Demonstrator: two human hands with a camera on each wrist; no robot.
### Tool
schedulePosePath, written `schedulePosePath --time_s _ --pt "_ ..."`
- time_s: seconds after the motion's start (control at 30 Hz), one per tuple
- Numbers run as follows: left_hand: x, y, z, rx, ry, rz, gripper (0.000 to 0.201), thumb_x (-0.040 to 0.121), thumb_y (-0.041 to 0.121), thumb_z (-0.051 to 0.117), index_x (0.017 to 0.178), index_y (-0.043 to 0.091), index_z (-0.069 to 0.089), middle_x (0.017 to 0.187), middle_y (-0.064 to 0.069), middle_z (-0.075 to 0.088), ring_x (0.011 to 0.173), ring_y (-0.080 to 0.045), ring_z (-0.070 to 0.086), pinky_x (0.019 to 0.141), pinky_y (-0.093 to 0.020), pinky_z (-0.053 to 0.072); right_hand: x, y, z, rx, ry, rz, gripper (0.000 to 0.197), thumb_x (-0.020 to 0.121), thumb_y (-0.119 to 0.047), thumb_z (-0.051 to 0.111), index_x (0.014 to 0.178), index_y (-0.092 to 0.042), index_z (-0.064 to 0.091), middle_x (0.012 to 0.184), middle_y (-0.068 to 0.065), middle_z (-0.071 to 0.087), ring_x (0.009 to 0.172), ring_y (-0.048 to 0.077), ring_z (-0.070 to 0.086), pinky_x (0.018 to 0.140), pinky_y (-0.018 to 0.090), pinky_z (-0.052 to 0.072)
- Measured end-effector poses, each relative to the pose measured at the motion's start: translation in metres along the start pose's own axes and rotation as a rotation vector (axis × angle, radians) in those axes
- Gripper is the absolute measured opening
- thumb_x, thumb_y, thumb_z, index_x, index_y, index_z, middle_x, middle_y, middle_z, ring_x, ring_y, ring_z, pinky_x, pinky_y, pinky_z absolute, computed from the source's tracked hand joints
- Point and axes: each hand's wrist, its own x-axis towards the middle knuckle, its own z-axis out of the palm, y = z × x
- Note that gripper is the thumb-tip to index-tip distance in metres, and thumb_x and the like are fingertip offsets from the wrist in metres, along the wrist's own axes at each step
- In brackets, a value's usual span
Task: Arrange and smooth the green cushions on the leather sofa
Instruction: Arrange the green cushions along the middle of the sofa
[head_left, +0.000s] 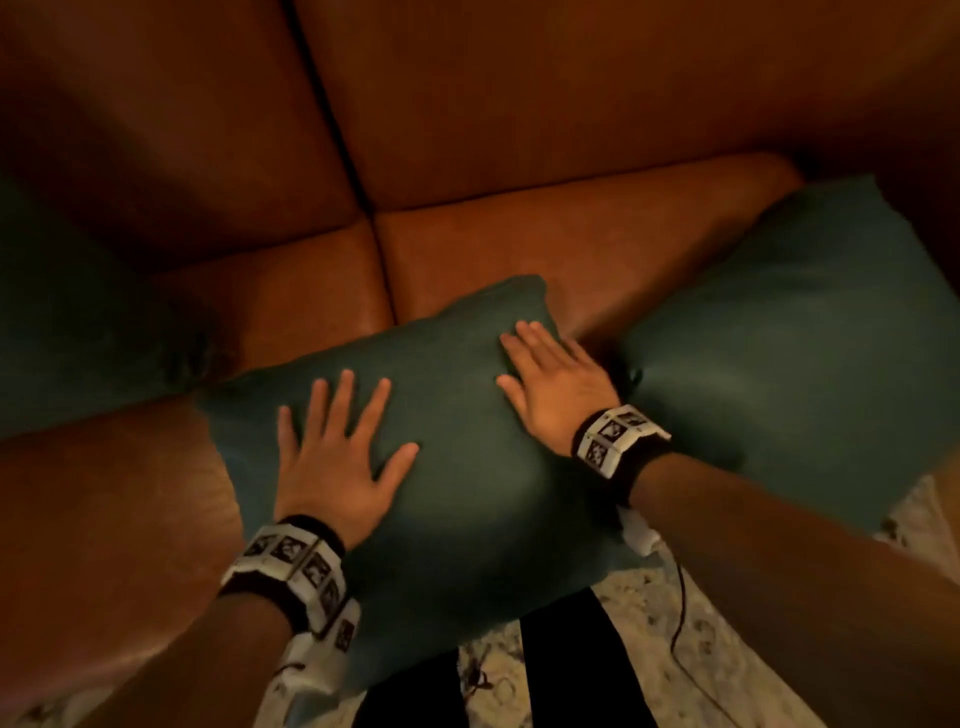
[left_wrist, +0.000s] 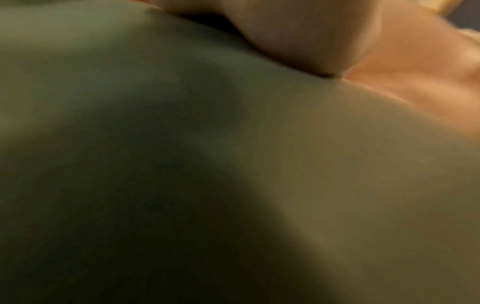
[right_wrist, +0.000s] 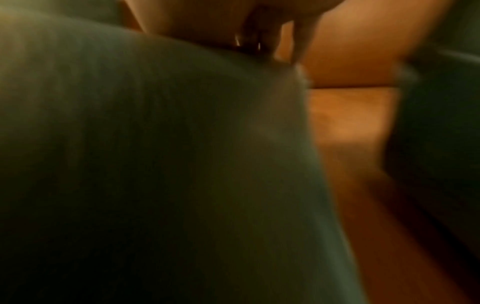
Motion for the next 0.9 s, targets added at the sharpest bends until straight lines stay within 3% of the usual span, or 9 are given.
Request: schedulePosePath --time_s 0.1,0.2,0.27,0.33,0.53,0.67,0.73,0.8,0.9 --pt "0.000 -0.012 -0.008 -0.045 0.013 -0.008 0.078 0.081 0.074 0.009 0.150 0.038 0.001 0.161 -0.003 -0.003 0.148 -0.027 -0.006 0.116 -0.057 -0.002 -0.031 0.011 0.002 0.179 0.076 0.259 0.055 0.101 -0.041 0.025 0.149 -0.015 0.028 0.157 0.008 0.027 0.145 0.021 0.024 0.117 0.038 0.020" --pt "-0.011 0.011 -0.013 0.058 0.006 0.346 0.075 0.085 0.068 0.024 0.151 0.034 0.012 0.160 -0.008 0.009 0.146 -0.035 0.007 0.112 -0.065 0.006 -0.080 -0.021 0.012 0.220 0.260 0.283 0.055 0.098 -0.042 0.033 0.143 -0.011 0.041 0.151 0.012 0.039 0.140 0.024 0.036 0.113 0.039 0.029" --pt "-0.016 0.024 -0.004 0.190 -0.002 0.509 0.071 0.086 0.069 0.025 0.150 0.038 0.015 0.159 -0.007 0.016 0.144 -0.039 0.015 0.109 -0.068 0.011 -0.104 -0.051 0.033 0.184 0.279 0.214 0.061 0.095 -0.050 0.036 0.141 -0.010 0.043 0.148 0.013 0.043 0.138 0.024 0.039 0.111 0.043 0.034" --pt "-0.013 0.027 0.003 0.262 -0.012 0.506 0.071 0.086 0.071 0.022 0.149 0.040 0.012 0.159 -0.005 0.016 0.144 -0.039 0.014 0.110 -0.067 0.010 -0.120 -0.059 0.059 0.177 0.246 0.253 0.066 0.095 -0.055 0.035 0.146 -0.013 0.037 0.152 0.010 0.038 0.142 0.022 0.034 0.113 0.045 0.031" --pt "-0.015 0.036 0.009 0.297 -0.017 0.479 0.071 0.087 0.070 0.020 0.151 0.040 0.009 0.159 -0.004 0.016 0.145 -0.037 0.013 0.111 -0.066 0.011 -0.162 -0.012 0.137 0.414 0.134 0.747 0.076 0.092 -0.065 0.006 0.149 -0.019 0.029 0.151 0.008 0.040 0.137 0.025 0.040 0.111 0.045 0.033" --pt "-0.022 0.042 0.000 0.324 0.010 0.474 0.071 0.087 0.066 0.024 0.151 0.035 0.017 0.158 -0.007 0.020 0.144 -0.039 0.016 0.110 -0.067 0.012 -0.197 0.014 0.138 0.543 0.096 1.017 0.054 0.098 -0.051 0.022 0.138 -0.017 0.035 0.139 0.013 0.050 0.120 0.035 0.052 0.102 0.046 0.040" --pt "-0.031 0.053 -0.005 0.315 0.065 0.570 0.070 0.087 0.060 0.034 0.149 0.028 0.027 0.157 -0.011 0.023 0.143 -0.041 0.019 0.110 -0.067 0.011 -0.197 0.006 0.116 0.481 0.313 0.936 0.051 0.098 -0.047 0.033 0.138 -0.016 0.039 0.140 0.013 0.050 0.122 0.034 0.052 0.103 0.044 0.039" --pt "-0.045 0.071 0.001 0.326 0.053 0.765 0.068 0.086 0.056 0.043 0.147 0.029 0.033 0.156 -0.008 0.026 0.142 -0.040 0.021 0.110 -0.068 0.010 -0.182 -0.019 0.090 0.387 0.474 0.717 0.057 0.095 -0.047 0.043 0.141 -0.013 0.042 0.144 0.012 0.048 0.131 0.028 0.046 0.108 0.042 0.035" --pt "-0.048 0.078 0.012 0.379 -0.014 0.897 0.065 0.088 0.060 0.040 0.147 0.035 0.030 0.158 -0.003 0.022 0.145 -0.035 0.016 0.111 -0.066 0.010 -0.160 -0.046 0.088 0.292 0.353 0.523 0.068 0.094 -0.057 0.033 0.143 -0.011 0.041 0.146 0.012 0.046 0.135 0.024 0.044 0.108 0.044 0.038"
